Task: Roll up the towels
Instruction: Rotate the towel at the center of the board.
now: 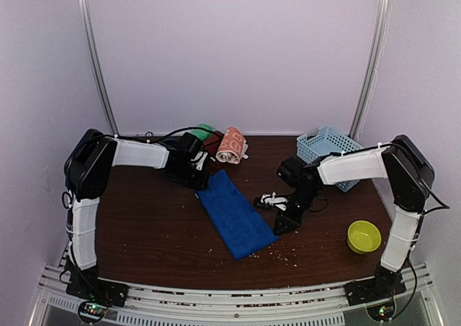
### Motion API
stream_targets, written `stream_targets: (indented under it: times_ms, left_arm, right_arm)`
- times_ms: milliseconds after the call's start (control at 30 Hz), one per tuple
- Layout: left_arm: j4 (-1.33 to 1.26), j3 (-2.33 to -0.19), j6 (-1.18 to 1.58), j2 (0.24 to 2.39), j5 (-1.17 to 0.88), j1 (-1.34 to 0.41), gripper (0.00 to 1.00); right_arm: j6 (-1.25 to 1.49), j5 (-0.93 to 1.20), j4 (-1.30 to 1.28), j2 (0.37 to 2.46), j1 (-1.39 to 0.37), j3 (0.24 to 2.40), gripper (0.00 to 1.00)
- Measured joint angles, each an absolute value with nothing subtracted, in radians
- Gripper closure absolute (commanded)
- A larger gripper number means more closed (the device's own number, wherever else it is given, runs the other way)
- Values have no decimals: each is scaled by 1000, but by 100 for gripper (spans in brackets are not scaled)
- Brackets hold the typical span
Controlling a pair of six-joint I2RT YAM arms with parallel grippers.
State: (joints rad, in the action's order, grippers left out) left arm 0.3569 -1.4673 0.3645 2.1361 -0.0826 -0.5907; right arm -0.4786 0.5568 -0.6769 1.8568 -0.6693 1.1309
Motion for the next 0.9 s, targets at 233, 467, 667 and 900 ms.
stream_targets:
  times_ms: [233, 467, 667, 900]
  left_arm:
    - [262, -1534, 327, 2208, -172, -591, 89]
    - [229, -1565, 322, 2237, -212, -591, 81]
    - [265, -1554, 295, 2206, -169, -595, 67]
    - [312, -1353, 196, 1889, -84, -597, 62]
  right_arm:
    - [-498, 589, -675, 1836, -815, 1102, 75]
    - [-499, 620, -687, 1858, -915, 1126, 74]
    - [-499, 622, -696, 1859, -920, 1126, 72]
    - [-511, 542, -728, 1702, -822, 1093, 69]
